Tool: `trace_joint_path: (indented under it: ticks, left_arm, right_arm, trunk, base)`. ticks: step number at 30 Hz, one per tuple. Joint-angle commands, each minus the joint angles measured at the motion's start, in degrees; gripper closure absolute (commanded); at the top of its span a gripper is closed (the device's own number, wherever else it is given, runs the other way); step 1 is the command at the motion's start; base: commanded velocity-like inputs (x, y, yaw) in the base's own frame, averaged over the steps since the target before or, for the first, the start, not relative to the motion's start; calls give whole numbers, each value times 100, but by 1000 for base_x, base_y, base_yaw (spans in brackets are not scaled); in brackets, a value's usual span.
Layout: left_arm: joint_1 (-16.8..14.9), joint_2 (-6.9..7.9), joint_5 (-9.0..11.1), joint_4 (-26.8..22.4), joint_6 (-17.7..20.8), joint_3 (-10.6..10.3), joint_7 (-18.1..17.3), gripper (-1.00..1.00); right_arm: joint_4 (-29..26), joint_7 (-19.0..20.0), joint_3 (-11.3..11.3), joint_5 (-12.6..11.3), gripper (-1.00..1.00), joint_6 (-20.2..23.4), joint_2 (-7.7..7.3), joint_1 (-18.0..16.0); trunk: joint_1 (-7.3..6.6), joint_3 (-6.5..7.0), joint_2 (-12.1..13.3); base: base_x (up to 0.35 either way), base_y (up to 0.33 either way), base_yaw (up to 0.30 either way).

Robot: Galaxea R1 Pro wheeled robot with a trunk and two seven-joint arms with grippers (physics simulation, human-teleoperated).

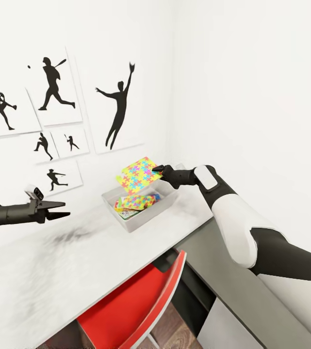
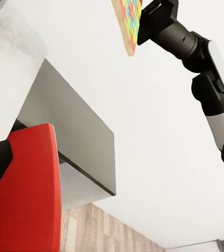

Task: Put all the toys in the child's room - the three board games (two on the bed and one on the table), the two jigsaw puzzles on the table, and the tennis ball on the table - inside the toy box on the table in the child's room.

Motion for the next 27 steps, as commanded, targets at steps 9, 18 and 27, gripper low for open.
trace_joint_path:
  ticks: [9,18,27]
  left_arm:
    - [146,267,408,-1376,61,-534,-38,-100]
    - [136,295,1659,-1934,61,-1719,-38,-100]
    - [116,269,1736,-2027,61,-1766,-38,-100]
  right_arm:
    - [-3,-5,-45,48,100,29,6,-6]
    - [-13,-5,-48,40,100,28,6,-6]
    - [-26,-5,-54,39,100,3,6,-6]
  trunk:
    - [4,-98,-14]
    - [4,-182,-14]
    - [4,-266,-14]
  base:
    - [0,0,67]
    - [0,0,67]
    - [0,0,67]
